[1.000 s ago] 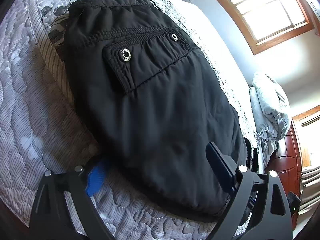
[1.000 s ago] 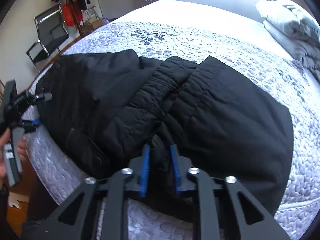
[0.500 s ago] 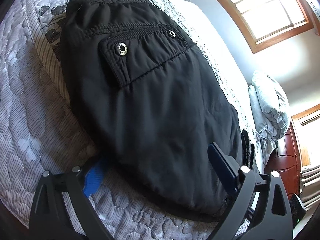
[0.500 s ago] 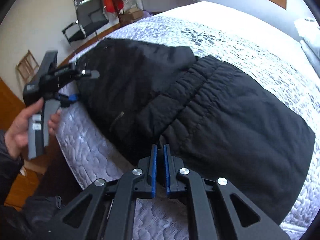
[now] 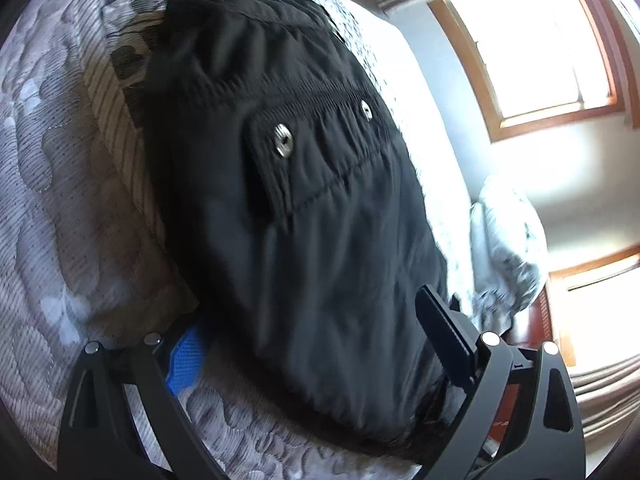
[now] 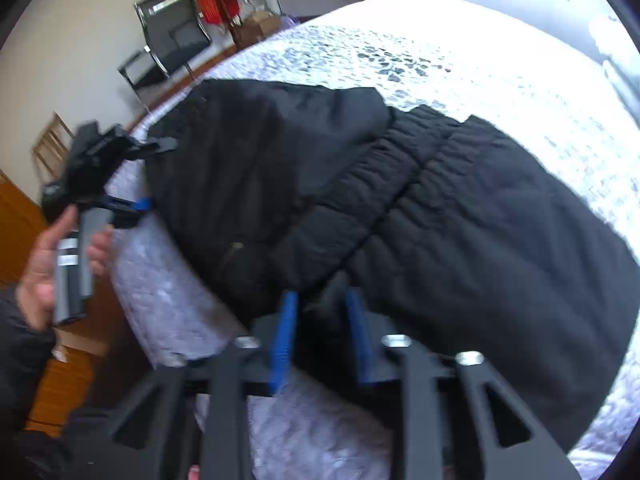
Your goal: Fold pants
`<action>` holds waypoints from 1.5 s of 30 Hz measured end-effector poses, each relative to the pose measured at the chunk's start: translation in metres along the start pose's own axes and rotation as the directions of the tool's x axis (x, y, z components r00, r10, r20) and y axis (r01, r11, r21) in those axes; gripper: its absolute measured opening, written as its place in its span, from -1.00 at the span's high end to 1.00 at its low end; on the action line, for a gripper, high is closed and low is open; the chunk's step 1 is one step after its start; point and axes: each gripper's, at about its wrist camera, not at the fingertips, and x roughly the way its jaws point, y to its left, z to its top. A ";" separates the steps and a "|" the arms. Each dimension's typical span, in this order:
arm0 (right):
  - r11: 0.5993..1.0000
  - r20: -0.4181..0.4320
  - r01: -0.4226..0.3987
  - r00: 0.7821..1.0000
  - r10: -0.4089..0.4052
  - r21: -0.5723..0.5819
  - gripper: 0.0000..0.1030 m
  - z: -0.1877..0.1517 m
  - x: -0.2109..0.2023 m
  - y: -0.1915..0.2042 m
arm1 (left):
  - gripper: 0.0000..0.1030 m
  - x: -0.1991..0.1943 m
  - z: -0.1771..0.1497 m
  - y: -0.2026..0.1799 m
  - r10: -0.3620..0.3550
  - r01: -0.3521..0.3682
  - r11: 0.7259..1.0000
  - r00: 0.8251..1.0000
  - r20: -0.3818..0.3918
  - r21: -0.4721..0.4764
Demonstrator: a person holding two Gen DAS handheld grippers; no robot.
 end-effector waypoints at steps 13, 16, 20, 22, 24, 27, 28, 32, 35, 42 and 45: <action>0.964 0.116 0.073 0.988 -0.106 0.257 -0.08 -0.033 -0.078 -0.082 | -0.81 -0.006 0.031 0.018 -0.041 0.044 0.987 0.999 0.018 -0.154; 0.925 0.124 0.187 0.963 -0.239 0.330 -0.37 -0.043 -0.091 -0.108 | -0.81 -0.002 0.030 0.007 0.004 -0.003 0.994 1.000 0.006 -0.111; 0.854 0.120 0.320 0.909 -0.398 0.411 -0.75 -0.054 -0.102 -0.123 | -0.84 0.010 0.023 -0.026 0.189 -0.186 0.976 0.982 -0.018 0.110; 0.824 0.122 0.355 0.886 -0.447 0.442 -0.86 -0.059 -0.105 -0.125 | -0.86 0.019 0.017 -0.042 0.293 -0.281 0.930 0.956 -0.017 0.238; 0.801 0.129 0.371 0.869 -0.478 0.469 -0.89 -0.065 -0.105 -0.126 | -0.90 0.026 0.013 -0.049 0.339 -0.320 0.899 0.941 -0.013 0.300; 0.790 0.119 0.371 0.868 -0.481 0.488 -0.92 -0.070 -0.101 -0.126 | -0.91 0.028 0.016 -0.048 0.345 -0.326 0.902 0.939 -0.019 0.283; 0.787 0.110 0.369 0.872 -0.478 0.495 -0.92 -0.073 -0.098 -0.127 | -0.92 0.030 0.019 -0.047 0.340 -0.322 0.909 0.940 -0.025 0.265; 0.785 0.105 0.338 0.886 -0.451 0.519 -0.92 -0.079 -0.091 -0.129 | -0.88 0.030 0.027 -0.044 0.314 -0.298 0.930 0.949 -0.041 0.217; 0.785 0.103 0.327 0.892 -0.440 0.526 -0.92 -0.084 -0.087 -0.131 | -0.81 0.017 0.033 -0.033 0.247 -0.240 0.961 0.968 -0.039 0.136; 0.796 0.090 0.326 0.900 -0.427 0.510 -0.92 -0.088 -0.075 -0.130 | 0.22 -0.007 0.040 -0.014 0.224 -0.222 0.973 0.974 -0.032 0.057; 0.796 0.079 0.327 0.903 -0.422 0.509 -0.92 -0.089 -0.070 -0.130 | 0.55 -0.015 0.042 -0.008 0.184 -0.183 0.982 0.983 -0.020 0.042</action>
